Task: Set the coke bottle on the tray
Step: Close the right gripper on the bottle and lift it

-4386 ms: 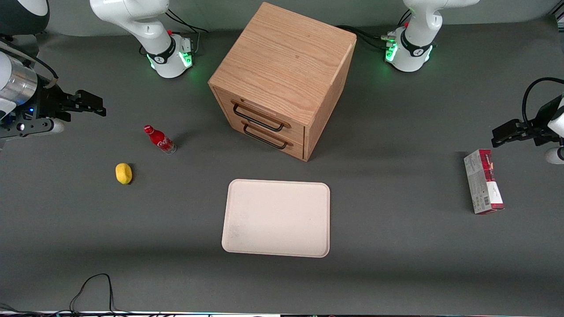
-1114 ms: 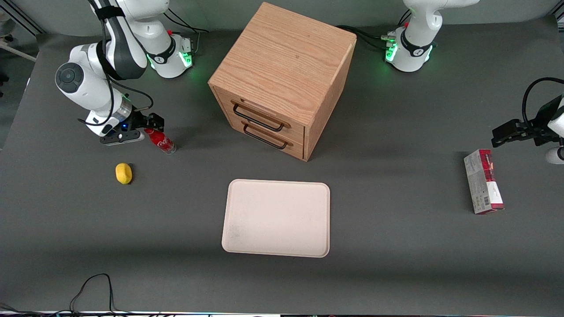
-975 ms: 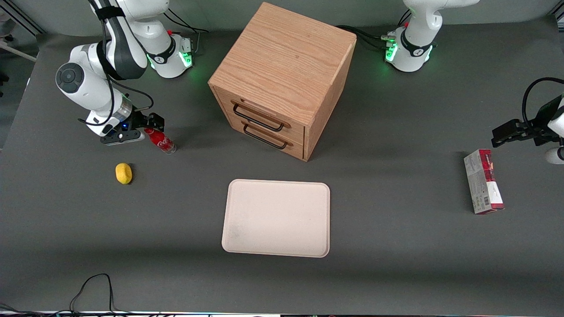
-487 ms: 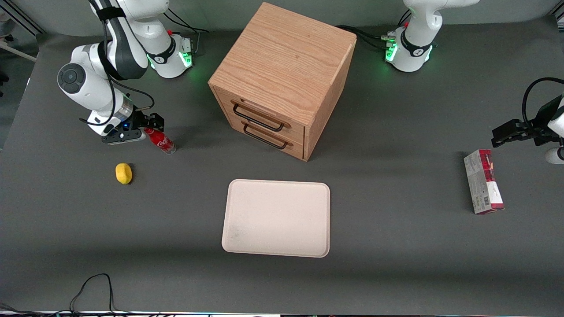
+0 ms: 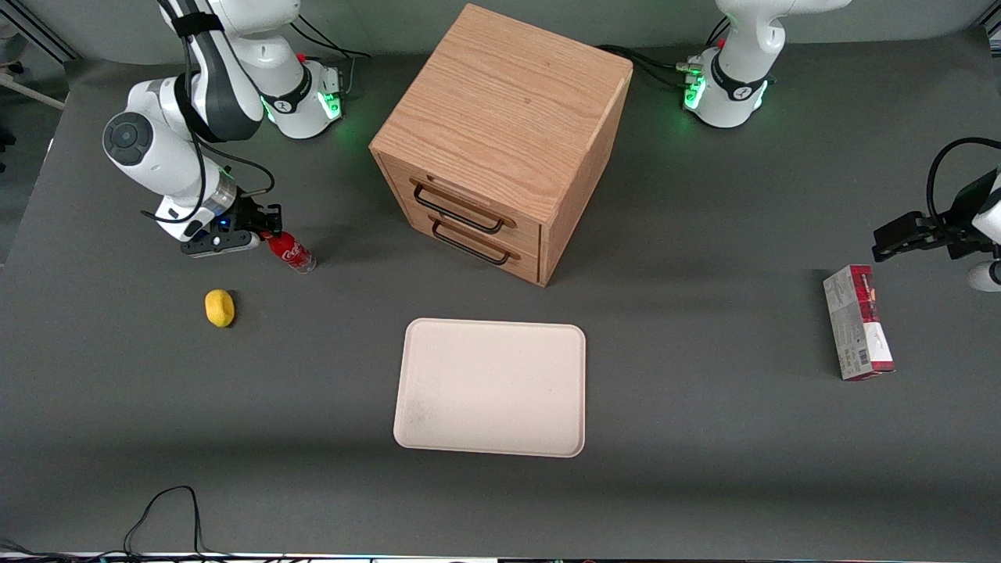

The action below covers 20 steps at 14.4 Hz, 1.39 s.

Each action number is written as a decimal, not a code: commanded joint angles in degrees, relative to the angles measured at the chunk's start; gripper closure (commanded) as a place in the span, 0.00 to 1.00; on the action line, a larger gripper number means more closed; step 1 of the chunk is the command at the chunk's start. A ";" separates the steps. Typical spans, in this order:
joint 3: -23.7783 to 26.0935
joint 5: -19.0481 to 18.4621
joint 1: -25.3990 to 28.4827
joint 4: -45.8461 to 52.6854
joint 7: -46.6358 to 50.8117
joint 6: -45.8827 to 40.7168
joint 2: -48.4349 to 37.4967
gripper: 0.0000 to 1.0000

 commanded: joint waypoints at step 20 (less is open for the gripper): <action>-0.93 0.19 -1.89 69.89 0.52 -59.33 21.88 1.00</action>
